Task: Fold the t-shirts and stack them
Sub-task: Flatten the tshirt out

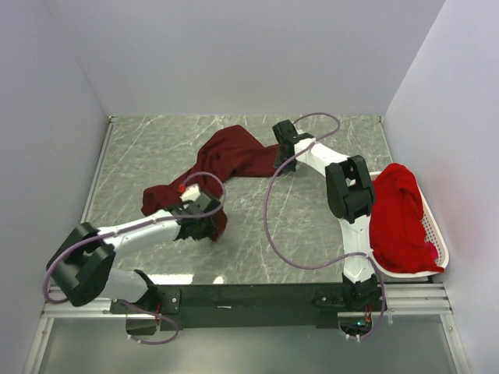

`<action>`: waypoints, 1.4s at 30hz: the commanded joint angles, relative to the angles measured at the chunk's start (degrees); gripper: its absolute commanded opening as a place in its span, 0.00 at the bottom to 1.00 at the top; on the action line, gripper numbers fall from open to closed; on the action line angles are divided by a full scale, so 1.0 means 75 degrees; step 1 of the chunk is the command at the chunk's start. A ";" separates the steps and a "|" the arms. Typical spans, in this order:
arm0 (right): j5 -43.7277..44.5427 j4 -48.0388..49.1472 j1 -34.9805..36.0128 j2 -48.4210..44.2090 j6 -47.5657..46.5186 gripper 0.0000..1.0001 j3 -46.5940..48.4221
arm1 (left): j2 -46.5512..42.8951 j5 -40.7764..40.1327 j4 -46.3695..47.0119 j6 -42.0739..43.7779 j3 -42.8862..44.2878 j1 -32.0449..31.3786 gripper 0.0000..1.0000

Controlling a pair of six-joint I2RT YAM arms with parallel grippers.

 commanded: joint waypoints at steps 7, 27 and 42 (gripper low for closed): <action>0.0587 -0.0404 -0.0752 -0.1692 -0.0291 0.00 0.0420 | -0.2717 -0.1025 -0.1661 0.2198 0.2721 0.3093 0.00; 0.0717 -0.0430 -0.1726 -0.4929 -0.0796 0.00 -0.0164 | -0.0495 0.1034 -0.0773 0.2764 0.6787 0.6400 0.01; 0.1057 0.1187 -0.0496 -0.4952 -0.0244 0.48 -0.4102 | 0.5827 0.2678 -0.1643 0.2634 1.2020 0.6893 0.41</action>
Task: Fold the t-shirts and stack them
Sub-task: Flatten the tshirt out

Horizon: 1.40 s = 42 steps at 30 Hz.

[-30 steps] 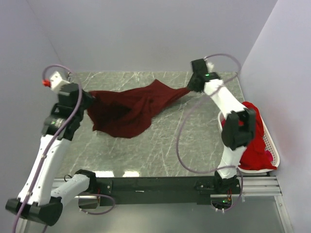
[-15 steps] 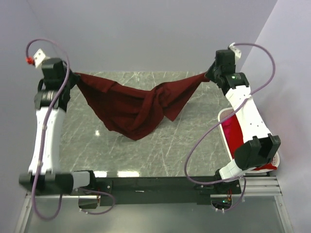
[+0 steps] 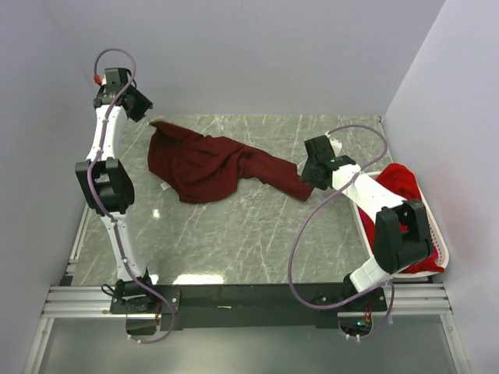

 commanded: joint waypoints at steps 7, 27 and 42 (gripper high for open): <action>0.1265 0.1196 0.1917 0.0068 -0.1127 0.53 0.1047 | -0.2054 -0.0129 0.0989 -0.0172 -0.2161 0.0077 0.59; 0.0023 0.0458 0.5165 0.5764 -0.5581 0.63 0.6767 | -0.7845 0.0490 0.2302 -0.1298 -1.0319 0.0813 0.54; 0.0317 0.0270 0.5763 0.6516 -0.5417 0.52 0.7295 | -0.8009 0.1205 0.2466 -0.1052 -1.0507 0.1518 0.53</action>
